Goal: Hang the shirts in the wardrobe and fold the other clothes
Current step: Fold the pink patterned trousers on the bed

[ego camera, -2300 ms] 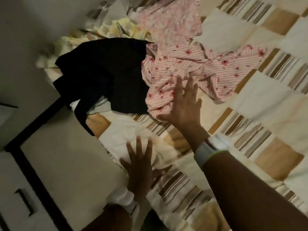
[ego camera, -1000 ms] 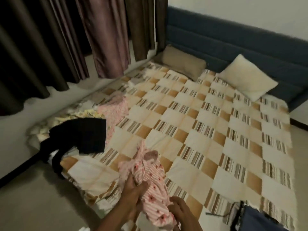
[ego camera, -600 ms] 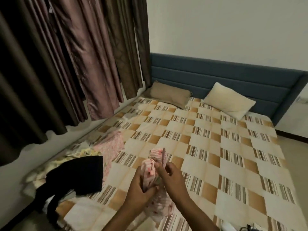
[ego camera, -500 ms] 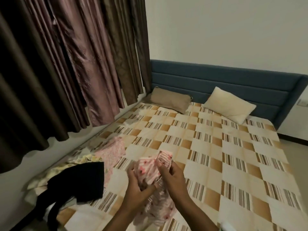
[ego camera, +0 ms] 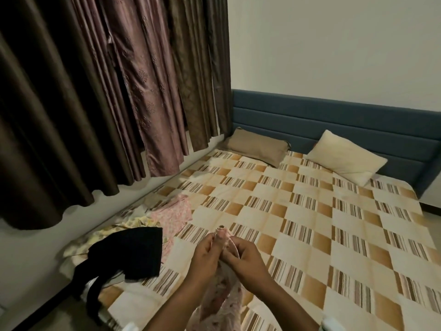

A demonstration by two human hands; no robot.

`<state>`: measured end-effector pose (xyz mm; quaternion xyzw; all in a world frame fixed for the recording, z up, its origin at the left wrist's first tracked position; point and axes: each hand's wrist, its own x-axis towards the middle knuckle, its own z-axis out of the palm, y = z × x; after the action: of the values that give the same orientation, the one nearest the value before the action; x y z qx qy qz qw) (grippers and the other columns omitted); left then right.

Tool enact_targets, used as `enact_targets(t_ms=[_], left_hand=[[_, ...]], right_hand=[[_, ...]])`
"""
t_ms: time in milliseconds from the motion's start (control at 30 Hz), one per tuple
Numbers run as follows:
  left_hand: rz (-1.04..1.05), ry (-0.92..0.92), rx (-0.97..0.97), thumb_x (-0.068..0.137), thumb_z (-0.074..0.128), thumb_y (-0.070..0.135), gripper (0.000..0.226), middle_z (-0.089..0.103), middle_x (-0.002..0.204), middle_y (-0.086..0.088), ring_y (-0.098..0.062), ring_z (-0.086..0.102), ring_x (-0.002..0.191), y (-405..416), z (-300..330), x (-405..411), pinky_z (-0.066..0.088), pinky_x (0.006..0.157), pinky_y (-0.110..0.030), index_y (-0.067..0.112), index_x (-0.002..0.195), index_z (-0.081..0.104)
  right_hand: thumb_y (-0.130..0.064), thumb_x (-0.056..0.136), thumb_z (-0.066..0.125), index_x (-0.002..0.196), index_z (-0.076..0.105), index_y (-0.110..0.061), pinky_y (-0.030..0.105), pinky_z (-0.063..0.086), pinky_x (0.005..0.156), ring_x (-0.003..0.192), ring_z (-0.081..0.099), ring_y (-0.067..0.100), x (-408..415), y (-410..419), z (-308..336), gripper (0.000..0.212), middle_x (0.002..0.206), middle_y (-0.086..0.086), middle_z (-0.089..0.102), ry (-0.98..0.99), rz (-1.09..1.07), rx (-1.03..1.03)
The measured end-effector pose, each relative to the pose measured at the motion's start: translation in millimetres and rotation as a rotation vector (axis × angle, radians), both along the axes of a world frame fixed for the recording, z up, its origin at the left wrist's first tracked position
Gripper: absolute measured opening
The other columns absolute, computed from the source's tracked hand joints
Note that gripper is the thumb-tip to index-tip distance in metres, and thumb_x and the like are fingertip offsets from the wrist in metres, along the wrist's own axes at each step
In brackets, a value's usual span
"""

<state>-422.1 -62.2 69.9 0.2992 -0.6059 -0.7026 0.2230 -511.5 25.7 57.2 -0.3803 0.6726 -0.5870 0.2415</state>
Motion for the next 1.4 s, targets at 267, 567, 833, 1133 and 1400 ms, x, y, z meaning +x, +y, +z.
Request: enact_targets(t_ms=[267, 567, 833, 1133, 1400], left_hand=[[-0.027, -0.042, -0.383, 0.087, 0.078, 0.000, 0.039, 0.077, 0.095, 0.008, -0.012, 0.071, 0.093, -49.7, -3.8, 31.2, 0.057, 0.080, -0.027, 0.038, 0.090, 0.077], [0.165, -0.326, -1.003, 0.081, 0.071, -0.004, 0.043, 0.059, 0.109, 0.016, -0.006, 0.059, 0.096, -123.9, 12.6, 73.9, 0.048, 0.071, -0.023, 0.037, 0.093, 0.068], [-0.022, -0.863, -1.164, 0.096, 0.063, 0.030, 0.016, 0.063, 0.110, 0.012, -0.018, 0.064, 0.100, -157.8, 17.4, 85.2, 0.054, 0.069, -0.037, 0.046, 0.095, 0.062], [0.156, -0.141, 0.206, 0.105, 0.040, 0.007, 0.028, 0.066, 0.118, -0.032, -0.042, 0.070, 0.090, -138.9, 40.5, 45.8, 0.062, 0.068, -0.055, -0.001, 0.125, 0.058], [0.170, -0.201, -0.089, 0.102, 0.061, 0.007, 0.011, 0.068, 0.115, -0.015, -0.030, 0.069, 0.096, -151.6, 21.2, 57.3, 0.058, 0.058, -0.039, 0.016, 0.105, 0.065]], right_hand=[[-0.002, 0.096, 0.062, 0.087, 0.079, -0.031, 0.036, 0.062, 0.080, 0.090, 0.069, 0.005, -33.7, 18.7, 4.9, 0.035, 0.090, -0.018, 0.074, 0.093, -0.207, 0.079], [-0.018, 0.084, 0.083, 0.116, 0.073, -0.031, 0.033, 0.060, 0.078, 0.103, 0.063, 0.012, -84.4, 52.5, 15.2, 0.036, 0.122, -0.011, 0.060, 0.677, -0.278, 0.438], [-0.028, 0.084, 0.083, 0.099, 0.073, -0.035, 0.038, 0.059, 0.079, 0.096, 0.065, 0.011, -127.4, 56.3, 27.2, 0.020, 0.108, -0.015, 0.067, 0.567, -0.168, 0.550], [-0.014, 0.087, 0.081, 0.089, 0.084, -0.023, 0.027, 0.062, 0.067, 0.084, 0.073, 0.012, -130.7, 42.7, 35.8, 0.010, 0.087, -0.009, 0.077, 0.252, 0.024, 0.333], [-0.043, 0.091, 0.064, 0.093, 0.077, 0.000, 0.040, 0.060, 0.081, 0.084, 0.072, 0.033, -121.1, 36.0, 73.0, 0.045, 0.089, 0.019, 0.075, 0.011, -0.049, 0.009]])
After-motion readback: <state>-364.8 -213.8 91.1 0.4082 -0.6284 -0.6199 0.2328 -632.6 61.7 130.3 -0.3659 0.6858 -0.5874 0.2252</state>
